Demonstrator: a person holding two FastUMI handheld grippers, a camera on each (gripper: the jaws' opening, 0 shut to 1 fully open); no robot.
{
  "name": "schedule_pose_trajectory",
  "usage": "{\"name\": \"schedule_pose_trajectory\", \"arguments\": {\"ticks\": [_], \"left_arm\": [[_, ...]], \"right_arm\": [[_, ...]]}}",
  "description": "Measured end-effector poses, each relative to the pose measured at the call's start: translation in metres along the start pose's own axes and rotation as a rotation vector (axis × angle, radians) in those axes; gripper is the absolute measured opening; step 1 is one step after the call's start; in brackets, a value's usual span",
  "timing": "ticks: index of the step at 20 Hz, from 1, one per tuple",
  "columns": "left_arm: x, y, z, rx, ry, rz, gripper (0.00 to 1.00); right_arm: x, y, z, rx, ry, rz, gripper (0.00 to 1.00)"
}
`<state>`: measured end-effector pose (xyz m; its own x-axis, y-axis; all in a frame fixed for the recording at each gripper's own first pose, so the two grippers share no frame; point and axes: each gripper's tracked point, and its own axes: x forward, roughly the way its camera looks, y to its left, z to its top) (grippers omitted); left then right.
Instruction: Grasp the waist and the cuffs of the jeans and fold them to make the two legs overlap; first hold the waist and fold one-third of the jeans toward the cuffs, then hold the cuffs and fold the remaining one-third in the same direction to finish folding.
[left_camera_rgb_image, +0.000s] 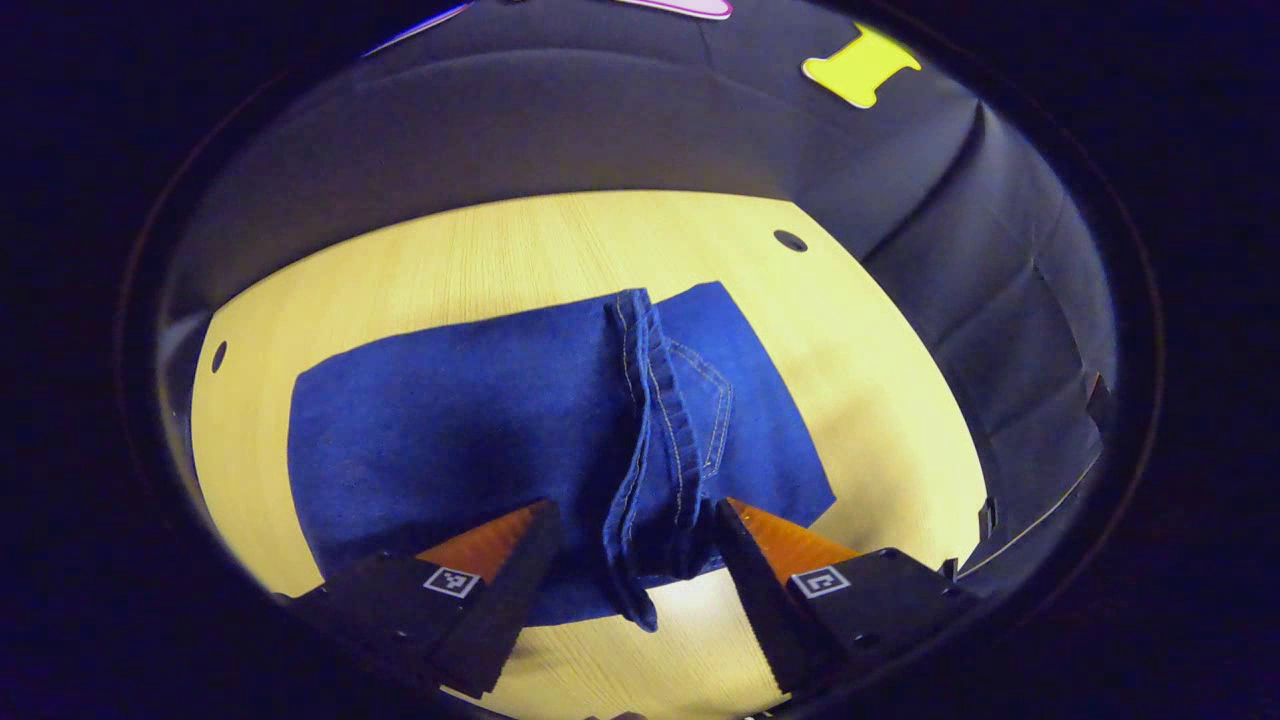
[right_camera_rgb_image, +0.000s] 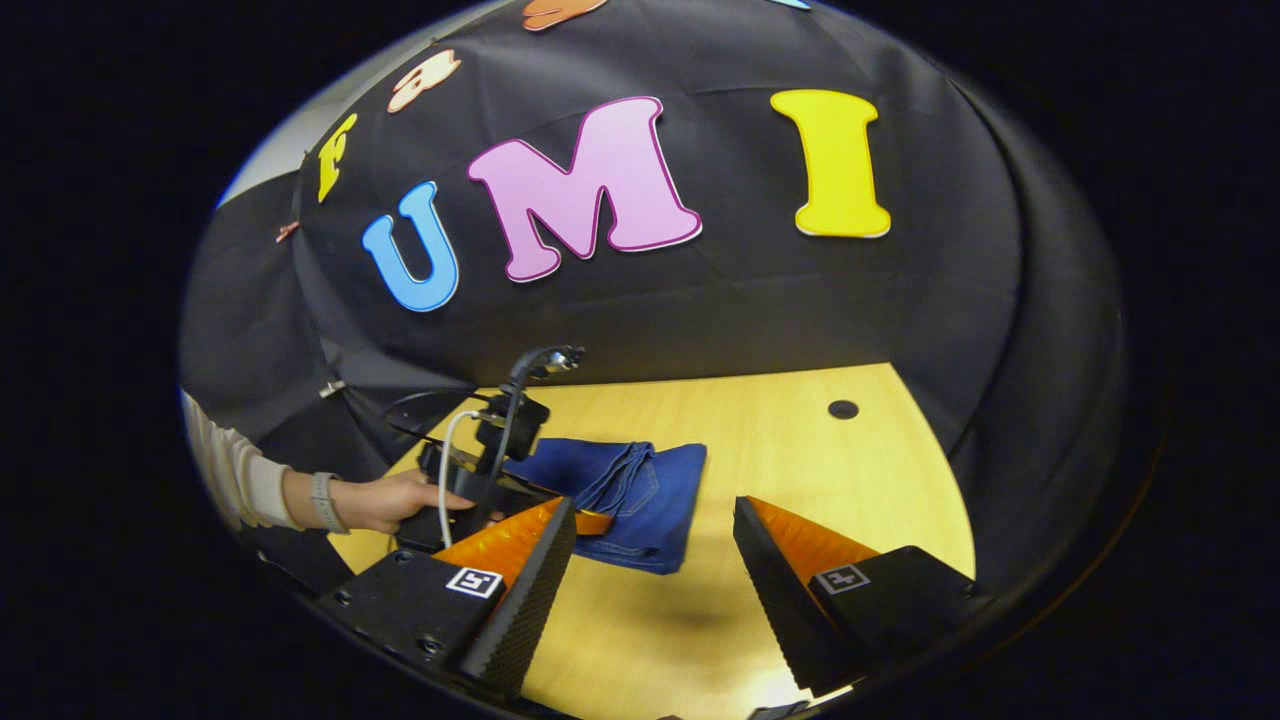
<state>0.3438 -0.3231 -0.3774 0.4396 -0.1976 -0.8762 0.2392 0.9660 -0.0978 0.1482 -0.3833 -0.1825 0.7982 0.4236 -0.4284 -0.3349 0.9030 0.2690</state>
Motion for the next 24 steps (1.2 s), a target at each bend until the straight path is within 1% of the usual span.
{"name": "schedule_pose_trajectory", "arguments": {"ticks": [1, 3, 4, 6, 7, 9, 11, 13, 14, 15, 17, 18, 20, 23, 24], "left_arm": [[-0.016, -0.005, 0.008, 0.006, -0.053, 0.000, 0.96], [-0.063, -0.015, 0.025, 0.040, -0.191, 0.017, 0.96], [-0.096, -0.018, 0.034, 0.072, -0.278, 0.032, 0.96], [-0.165, -0.024, 0.037, 0.135, -0.432, 0.058, 0.96], [-0.199, -0.025, 0.030, 0.152, -0.492, 0.068, 0.96], [-0.257, -0.025, 0.005, 0.148, -0.573, 0.088, 0.96], [-0.313, -0.025, -0.025, 0.107, -0.653, 0.102, 0.95], [-0.358, -0.020, -0.052, 0.060, -0.720, 0.124, 0.95], [-0.377, -0.018, -0.066, 0.044, -0.741, 0.141, 0.95], [-0.394, -0.016, -0.079, 0.029, -0.762, 0.160, 0.95], [-0.428, -0.019, -0.092, 0.017, -0.827, 0.178, 0.95], [-0.440, -0.024, -0.095, 0.016, -0.853, 0.179, 0.95], [-0.463, -0.025, -0.101, 0.006, -0.878, 0.195, 0.95], [-0.485, -0.033, -0.106, -0.028, -0.921, 0.214, 0.95], [-0.490, -0.035, -0.106, -0.037, -0.927, 0.221, 0.95]], "right_arm": [[-0.004, -0.001, 0.004, -0.032, -0.018, -0.017, 0.96], [-0.015, 0.005, 0.017, -0.073, -0.067, -0.047, 0.96], [-0.023, 0.012, 0.026, -0.089, -0.098, -0.054, 0.97], [-0.046, 0.026, 0.047, -0.128, -0.170, -0.088, 0.98], [-0.061, 0.035, 0.055, -0.141, -0.205, -0.103, 0.98], [-0.093, 0.057, 0.071, -0.143, -0.266, -0.134, 0.98], [-0.131, 0.080, 0.084, -0.144, -0.334, -0.162, 0.98], [-0.170, 0.099, 0.094, -0.161, -0.396, -0.203, 0.98], [-0.190, 0.109, 0.097, -0.159, -0.424, -0.211, 0.97], [-0.206, 0.122, 0.097, -0.153, -0.443, -0.202, 0.97], [-0.225, 0.144, 0.088, -0.156, -0.445, -0.161, 0.97], [-0.233, 0.149, 0.086, -0.172, -0.442, -0.158, 0.97], [-0.247, 0.157, 0.086, -0.201, -0.444, -0.157, 0.97], [-0.269, 0.174, 0.096, -0.218, -0.494, -0.157, 0.98], [-0.274, 0.176, 0.098, -0.230, -0.510, -0.166, 1.00]]}}
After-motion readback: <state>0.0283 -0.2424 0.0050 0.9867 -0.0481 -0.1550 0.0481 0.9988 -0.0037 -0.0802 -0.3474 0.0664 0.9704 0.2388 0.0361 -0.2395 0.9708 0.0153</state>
